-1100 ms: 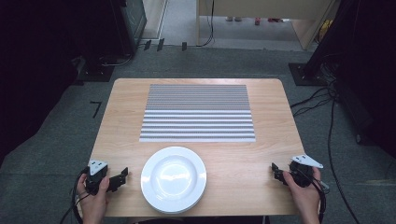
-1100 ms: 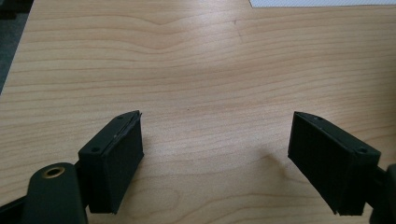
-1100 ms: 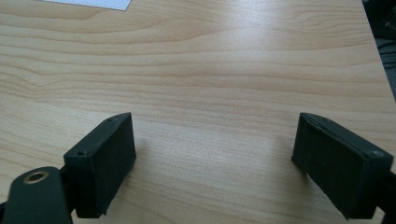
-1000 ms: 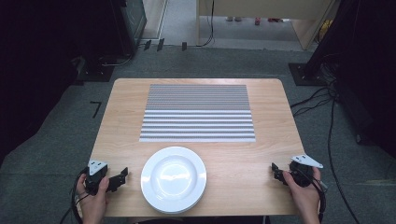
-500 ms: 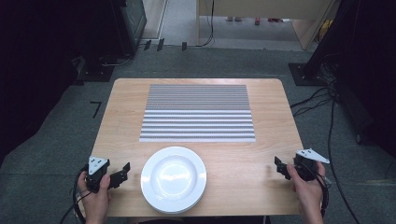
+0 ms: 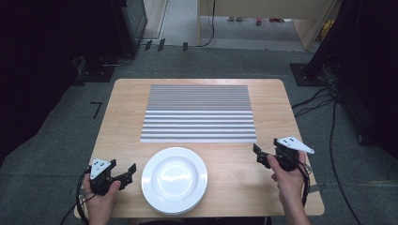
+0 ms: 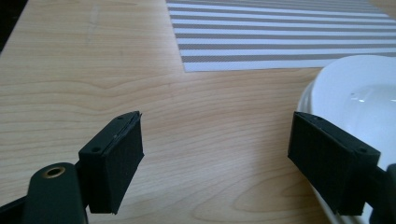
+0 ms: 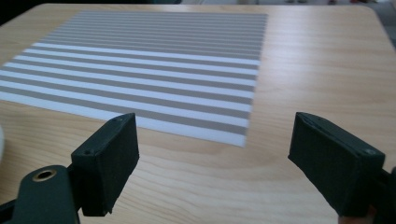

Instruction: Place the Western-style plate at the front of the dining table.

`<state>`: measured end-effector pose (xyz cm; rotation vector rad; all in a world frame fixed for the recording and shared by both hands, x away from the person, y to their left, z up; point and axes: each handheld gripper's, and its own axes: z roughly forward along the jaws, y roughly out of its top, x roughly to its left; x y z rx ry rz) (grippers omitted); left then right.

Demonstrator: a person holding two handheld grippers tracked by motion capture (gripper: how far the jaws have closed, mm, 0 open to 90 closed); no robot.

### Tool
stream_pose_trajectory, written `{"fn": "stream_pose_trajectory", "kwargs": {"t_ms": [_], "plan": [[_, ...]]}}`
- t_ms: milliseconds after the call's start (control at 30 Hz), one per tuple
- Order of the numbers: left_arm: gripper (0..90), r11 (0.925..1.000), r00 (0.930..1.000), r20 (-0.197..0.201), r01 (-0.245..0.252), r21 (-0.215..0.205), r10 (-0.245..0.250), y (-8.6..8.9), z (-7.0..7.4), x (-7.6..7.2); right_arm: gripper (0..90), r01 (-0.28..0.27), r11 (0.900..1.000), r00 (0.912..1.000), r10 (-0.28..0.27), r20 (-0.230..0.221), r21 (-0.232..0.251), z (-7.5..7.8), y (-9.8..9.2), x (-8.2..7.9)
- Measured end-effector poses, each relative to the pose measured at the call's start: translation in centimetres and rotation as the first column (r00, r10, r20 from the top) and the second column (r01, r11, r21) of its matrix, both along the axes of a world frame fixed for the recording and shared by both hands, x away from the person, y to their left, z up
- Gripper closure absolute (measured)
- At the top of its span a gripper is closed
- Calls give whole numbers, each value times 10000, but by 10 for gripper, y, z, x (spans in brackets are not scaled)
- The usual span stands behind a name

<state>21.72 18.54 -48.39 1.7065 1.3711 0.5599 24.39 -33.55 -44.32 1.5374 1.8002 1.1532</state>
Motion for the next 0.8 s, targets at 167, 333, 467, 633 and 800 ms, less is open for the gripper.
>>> {"fn": "stream_pose_trajectory", "kwargs": {"t_ms": [167,333,467,633,800], "plan": [[180,9997,9996,144,239,-41,-238,-6,3,-3,157,-672,9977,9973,670,300,71,12,35,9],[181,9987,9988,69,480,-191,-479,-7,0,-4,159,-1195,9928,9919,1193,428,31,11,57,5],[181,9961,9978,-23,655,-583,-657,-8,-1,-3,169,-1266,9919,9913,1266,365,-8,6,65,1],[185,9927,9950,217,992,-687,-980,-16,2,-7,218,-1173,9931,9929,1174,187,-60,-2,75,-4],[225,9860,9904,113,1384,-935,-1380,-23,1,-6,270,-1261,9920,9920,1261,-18,84,-8,90,-8]]}}
